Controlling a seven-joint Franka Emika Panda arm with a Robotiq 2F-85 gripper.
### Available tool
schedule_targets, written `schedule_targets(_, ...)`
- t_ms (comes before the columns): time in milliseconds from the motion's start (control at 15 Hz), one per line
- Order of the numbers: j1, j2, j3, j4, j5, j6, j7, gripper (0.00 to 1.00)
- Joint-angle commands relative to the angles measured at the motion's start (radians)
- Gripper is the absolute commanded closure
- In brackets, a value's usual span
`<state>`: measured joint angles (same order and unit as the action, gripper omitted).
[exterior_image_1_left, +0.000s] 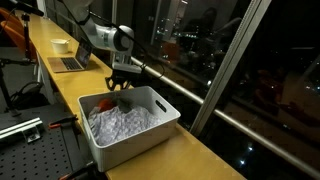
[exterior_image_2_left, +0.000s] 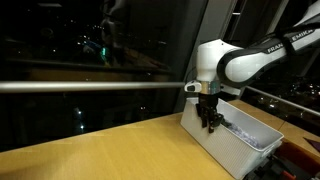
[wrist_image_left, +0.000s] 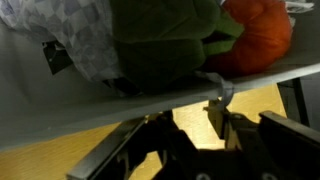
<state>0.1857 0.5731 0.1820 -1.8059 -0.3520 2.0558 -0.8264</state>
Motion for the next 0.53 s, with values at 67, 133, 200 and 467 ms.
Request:
schedule_targets(67,-0.008,-0.009,-0.01,-0.01,-0.025,-0.022,-0.023,0.95)
schedule_targets(133,-0.009,-0.009,-0.011,-0.011,-0.025,-0.022,-0.024,1.0)
schedule_targets(200,-0.01,-0.009,-0.013,-0.012,-0.026,-0.023,-0.025,1.0)
schedule_targets(467,-0.01,-0.019,-0.017,-0.016,-0.028,-0.034,-0.026,1.0)
